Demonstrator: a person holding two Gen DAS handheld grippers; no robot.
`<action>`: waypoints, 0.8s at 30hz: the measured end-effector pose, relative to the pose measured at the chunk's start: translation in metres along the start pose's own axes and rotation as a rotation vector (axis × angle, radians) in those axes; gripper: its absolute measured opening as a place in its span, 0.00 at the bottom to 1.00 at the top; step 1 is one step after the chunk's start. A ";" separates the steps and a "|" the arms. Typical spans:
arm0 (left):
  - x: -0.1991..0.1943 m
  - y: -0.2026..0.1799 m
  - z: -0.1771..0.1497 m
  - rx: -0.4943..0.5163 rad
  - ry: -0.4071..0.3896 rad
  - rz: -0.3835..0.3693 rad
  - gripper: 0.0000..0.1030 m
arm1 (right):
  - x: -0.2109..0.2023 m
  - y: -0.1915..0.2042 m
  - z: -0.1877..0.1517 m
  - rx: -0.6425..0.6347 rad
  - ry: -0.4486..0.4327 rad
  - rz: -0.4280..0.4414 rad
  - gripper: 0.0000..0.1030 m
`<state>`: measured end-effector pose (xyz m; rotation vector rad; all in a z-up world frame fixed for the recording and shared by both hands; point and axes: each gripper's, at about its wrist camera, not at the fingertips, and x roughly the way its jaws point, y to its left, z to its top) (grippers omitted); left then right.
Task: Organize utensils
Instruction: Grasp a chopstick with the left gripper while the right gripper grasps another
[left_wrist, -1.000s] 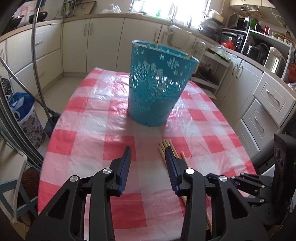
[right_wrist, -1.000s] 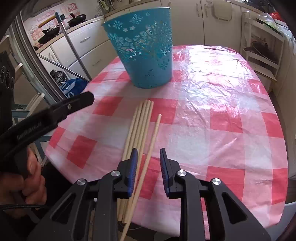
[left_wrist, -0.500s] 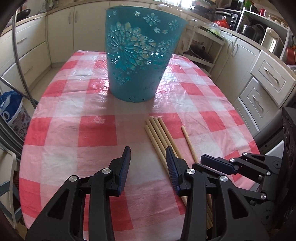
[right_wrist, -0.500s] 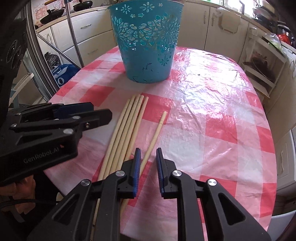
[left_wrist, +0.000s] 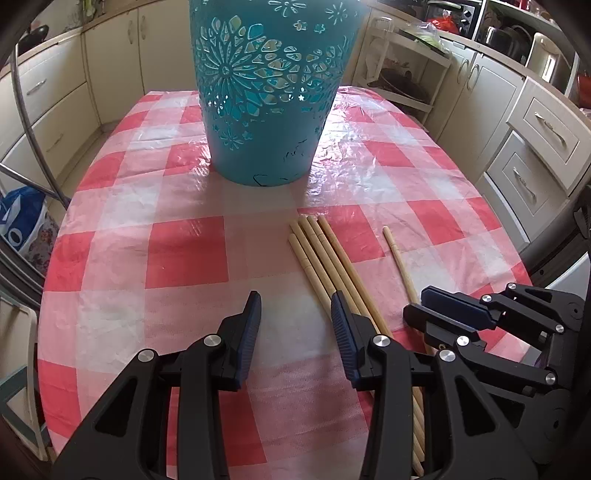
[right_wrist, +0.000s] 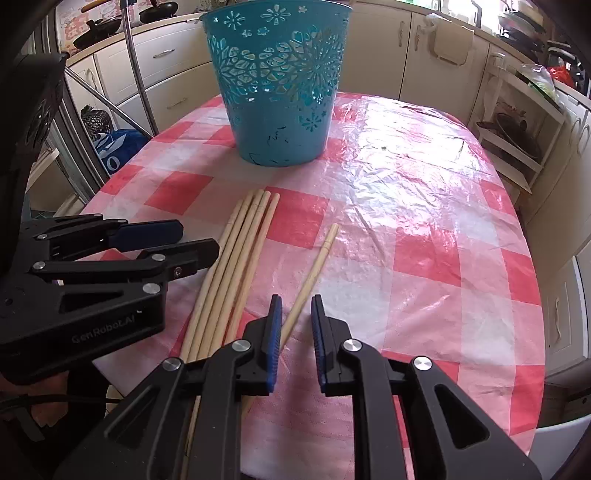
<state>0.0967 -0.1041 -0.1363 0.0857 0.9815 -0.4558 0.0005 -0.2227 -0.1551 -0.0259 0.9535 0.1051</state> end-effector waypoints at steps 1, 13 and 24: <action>0.000 -0.001 0.001 0.001 0.002 0.009 0.36 | 0.000 0.000 0.000 0.001 0.000 -0.002 0.16; 0.002 -0.020 0.006 0.094 0.015 0.101 0.37 | -0.002 0.000 -0.001 -0.012 -0.001 -0.029 0.16; 0.009 -0.003 0.014 0.123 0.035 0.070 0.40 | -0.002 -0.005 0.000 0.002 0.002 -0.022 0.18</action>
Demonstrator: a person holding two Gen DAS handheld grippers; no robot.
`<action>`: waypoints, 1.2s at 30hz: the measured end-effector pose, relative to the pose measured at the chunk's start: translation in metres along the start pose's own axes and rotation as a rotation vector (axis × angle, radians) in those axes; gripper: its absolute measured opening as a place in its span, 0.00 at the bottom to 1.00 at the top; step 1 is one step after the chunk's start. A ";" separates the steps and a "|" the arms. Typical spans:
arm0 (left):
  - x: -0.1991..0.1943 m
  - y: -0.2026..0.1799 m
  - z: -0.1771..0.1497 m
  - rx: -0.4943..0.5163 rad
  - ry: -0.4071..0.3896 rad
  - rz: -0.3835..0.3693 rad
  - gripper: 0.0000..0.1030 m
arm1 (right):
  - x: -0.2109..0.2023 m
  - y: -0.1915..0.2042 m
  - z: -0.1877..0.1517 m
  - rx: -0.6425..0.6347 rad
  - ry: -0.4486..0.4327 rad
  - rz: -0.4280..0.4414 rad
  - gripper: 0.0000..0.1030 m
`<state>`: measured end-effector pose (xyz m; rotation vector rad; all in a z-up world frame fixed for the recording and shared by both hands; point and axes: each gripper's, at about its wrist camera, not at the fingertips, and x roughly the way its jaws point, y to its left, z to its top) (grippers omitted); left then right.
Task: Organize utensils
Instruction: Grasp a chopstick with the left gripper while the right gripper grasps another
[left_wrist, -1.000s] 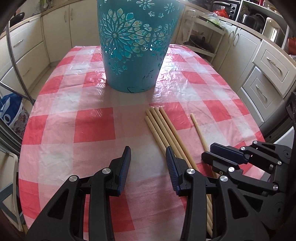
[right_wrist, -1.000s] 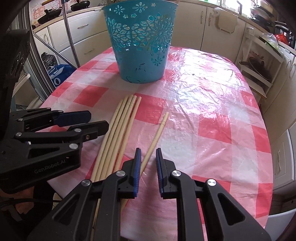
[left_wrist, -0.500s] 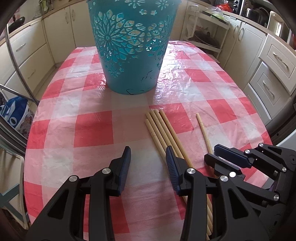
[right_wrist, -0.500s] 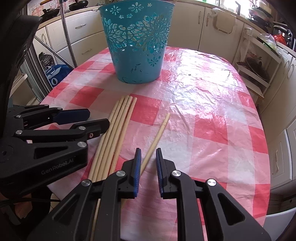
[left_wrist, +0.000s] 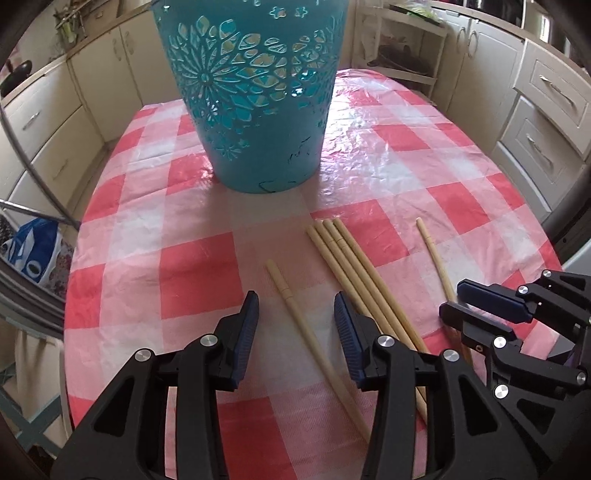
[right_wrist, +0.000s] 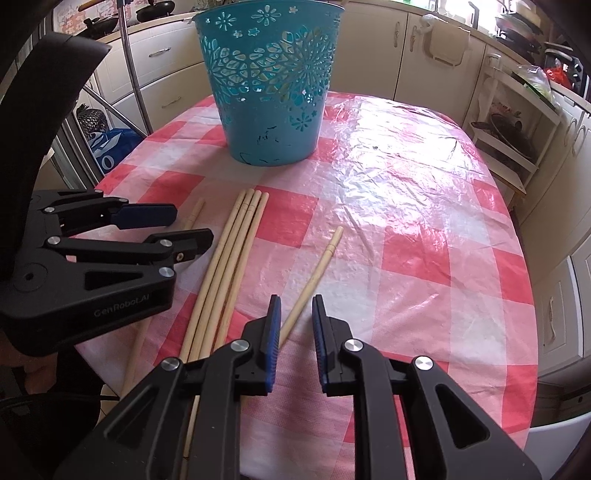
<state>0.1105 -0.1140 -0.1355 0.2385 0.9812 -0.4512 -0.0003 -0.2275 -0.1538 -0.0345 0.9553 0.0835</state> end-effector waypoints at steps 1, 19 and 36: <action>0.000 0.002 0.000 0.010 -0.012 -0.022 0.39 | 0.000 -0.001 0.000 0.006 0.000 0.001 0.20; 0.007 0.001 0.016 0.407 -0.061 -0.104 0.31 | 0.010 -0.017 0.011 0.094 -0.019 0.046 0.20; 0.007 -0.009 0.013 0.241 -0.022 -0.056 0.08 | 0.012 -0.023 0.016 0.104 -0.010 0.070 0.19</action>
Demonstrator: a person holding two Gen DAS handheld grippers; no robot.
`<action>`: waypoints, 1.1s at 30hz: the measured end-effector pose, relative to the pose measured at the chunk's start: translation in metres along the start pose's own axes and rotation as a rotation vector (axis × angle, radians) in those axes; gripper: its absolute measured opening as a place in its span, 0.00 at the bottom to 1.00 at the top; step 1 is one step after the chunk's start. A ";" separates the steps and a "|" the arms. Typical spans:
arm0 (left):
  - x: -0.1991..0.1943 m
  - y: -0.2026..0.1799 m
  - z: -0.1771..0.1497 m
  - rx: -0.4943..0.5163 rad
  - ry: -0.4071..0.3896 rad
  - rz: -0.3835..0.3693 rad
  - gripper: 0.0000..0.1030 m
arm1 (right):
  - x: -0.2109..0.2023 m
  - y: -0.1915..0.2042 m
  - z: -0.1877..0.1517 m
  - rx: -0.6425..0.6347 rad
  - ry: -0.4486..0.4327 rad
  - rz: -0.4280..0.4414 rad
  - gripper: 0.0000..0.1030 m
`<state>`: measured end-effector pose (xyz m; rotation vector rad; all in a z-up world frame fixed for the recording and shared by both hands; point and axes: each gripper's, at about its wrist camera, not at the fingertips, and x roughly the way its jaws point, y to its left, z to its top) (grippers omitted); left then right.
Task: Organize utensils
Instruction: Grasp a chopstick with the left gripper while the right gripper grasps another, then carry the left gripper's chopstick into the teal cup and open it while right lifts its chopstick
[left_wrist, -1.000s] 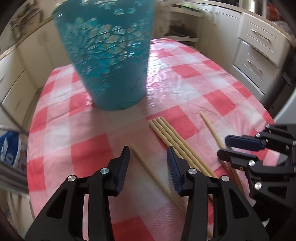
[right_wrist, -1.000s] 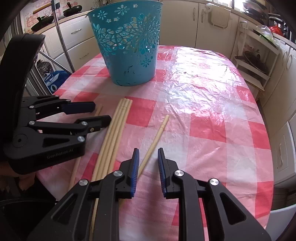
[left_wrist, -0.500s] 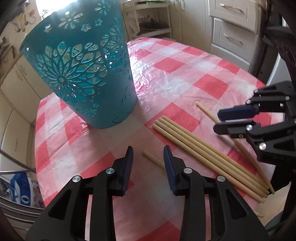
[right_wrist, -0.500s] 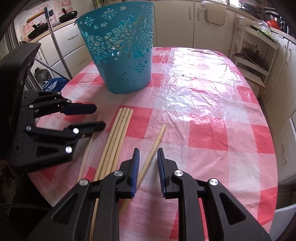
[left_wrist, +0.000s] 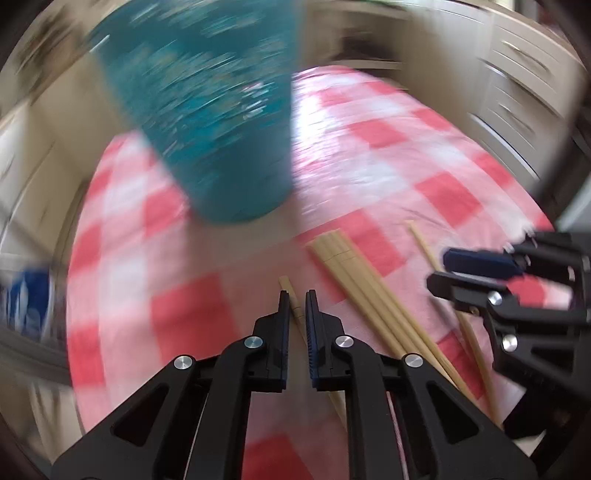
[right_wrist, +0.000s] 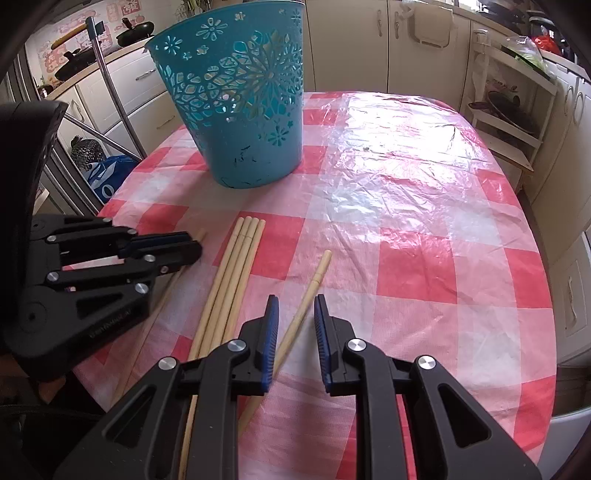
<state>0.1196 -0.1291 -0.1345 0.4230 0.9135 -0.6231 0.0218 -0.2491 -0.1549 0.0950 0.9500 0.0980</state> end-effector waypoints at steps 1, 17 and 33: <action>0.001 -0.002 0.000 0.073 -0.022 -0.016 0.08 | 0.000 -0.001 0.000 0.002 0.001 0.001 0.19; -0.010 0.030 -0.005 -0.129 0.090 0.021 0.30 | 0.007 0.007 0.008 -0.054 0.022 -0.067 0.11; -0.004 0.026 -0.001 -0.160 0.054 0.027 0.14 | 0.013 0.006 0.027 -0.117 0.044 -0.031 0.08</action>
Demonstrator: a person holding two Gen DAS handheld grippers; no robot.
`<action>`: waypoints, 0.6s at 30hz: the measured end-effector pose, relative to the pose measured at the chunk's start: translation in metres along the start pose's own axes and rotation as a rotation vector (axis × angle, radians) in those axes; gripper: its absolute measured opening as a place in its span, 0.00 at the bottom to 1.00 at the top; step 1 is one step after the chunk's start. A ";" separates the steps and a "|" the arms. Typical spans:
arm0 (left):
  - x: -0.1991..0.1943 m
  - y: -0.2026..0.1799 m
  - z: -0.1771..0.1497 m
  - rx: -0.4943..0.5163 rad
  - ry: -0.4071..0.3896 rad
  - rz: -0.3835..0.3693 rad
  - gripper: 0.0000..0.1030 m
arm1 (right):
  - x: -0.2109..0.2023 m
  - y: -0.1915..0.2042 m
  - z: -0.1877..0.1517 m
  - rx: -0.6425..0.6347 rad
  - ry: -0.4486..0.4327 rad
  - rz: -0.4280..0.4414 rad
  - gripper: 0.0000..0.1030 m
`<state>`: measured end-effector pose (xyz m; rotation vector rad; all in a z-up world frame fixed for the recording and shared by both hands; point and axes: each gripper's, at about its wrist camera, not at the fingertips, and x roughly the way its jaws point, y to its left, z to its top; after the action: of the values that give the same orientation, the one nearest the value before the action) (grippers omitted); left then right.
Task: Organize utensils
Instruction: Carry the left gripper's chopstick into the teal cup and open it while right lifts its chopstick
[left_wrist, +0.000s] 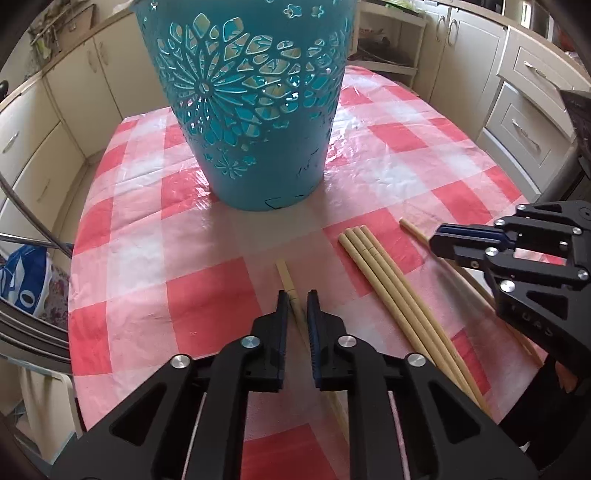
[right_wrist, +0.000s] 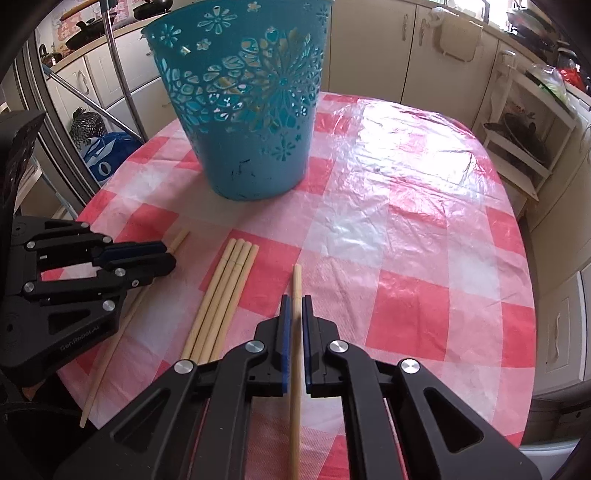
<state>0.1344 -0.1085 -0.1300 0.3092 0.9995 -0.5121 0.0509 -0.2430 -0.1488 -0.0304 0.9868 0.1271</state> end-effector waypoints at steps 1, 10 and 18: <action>0.001 0.000 0.000 -0.001 -0.001 0.002 0.15 | -0.001 -0.001 -0.001 0.001 -0.001 0.004 0.11; 0.004 0.003 0.003 -0.034 -0.030 -0.042 0.08 | 0.006 0.007 -0.004 -0.035 0.006 -0.011 0.07; -0.047 0.027 0.009 -0.137 -0.238 -0.078 0.05 | 0.003 -0.009 -0.003 0.065 -0.012 0.025 0.05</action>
<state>0.1348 -0.0778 -0.0840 0.0844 0.8129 -0.5347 0.0512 -0.2514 -0.1534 0.0420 0.9790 0.1178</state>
